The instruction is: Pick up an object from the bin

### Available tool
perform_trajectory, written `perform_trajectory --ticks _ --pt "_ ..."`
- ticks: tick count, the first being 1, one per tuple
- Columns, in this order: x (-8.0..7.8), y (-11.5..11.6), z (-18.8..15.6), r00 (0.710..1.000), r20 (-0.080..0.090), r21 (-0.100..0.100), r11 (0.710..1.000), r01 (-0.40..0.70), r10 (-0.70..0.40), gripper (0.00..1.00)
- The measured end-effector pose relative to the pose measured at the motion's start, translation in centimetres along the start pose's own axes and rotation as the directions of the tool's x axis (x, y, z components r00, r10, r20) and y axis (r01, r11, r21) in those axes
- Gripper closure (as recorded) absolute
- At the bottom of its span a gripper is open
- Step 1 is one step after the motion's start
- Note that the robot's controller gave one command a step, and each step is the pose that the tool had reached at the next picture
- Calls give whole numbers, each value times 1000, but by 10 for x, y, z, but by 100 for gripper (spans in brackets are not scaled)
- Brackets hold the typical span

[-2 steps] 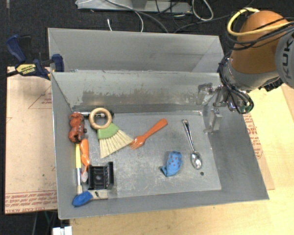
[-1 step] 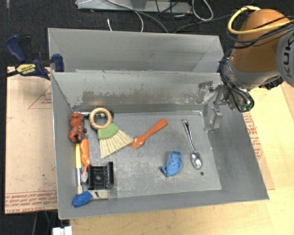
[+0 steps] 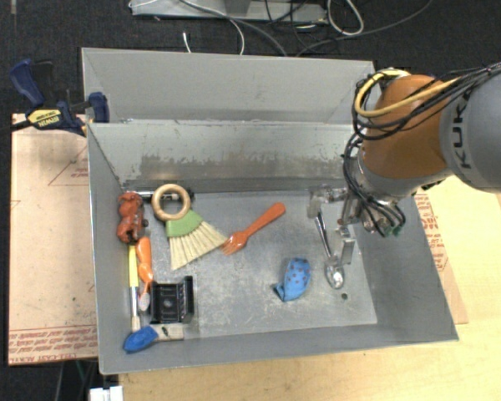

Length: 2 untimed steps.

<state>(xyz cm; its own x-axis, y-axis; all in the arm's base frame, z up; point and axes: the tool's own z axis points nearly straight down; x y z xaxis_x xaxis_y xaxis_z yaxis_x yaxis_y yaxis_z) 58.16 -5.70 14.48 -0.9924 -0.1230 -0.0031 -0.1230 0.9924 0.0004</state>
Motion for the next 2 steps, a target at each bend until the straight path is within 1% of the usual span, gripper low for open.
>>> perform_trajectory --ticks 1,2 --pt "13 22 4 931 5 5 931 364 -364 0" --pt "37 54 21 842 1 -3 842 540 -540 0"
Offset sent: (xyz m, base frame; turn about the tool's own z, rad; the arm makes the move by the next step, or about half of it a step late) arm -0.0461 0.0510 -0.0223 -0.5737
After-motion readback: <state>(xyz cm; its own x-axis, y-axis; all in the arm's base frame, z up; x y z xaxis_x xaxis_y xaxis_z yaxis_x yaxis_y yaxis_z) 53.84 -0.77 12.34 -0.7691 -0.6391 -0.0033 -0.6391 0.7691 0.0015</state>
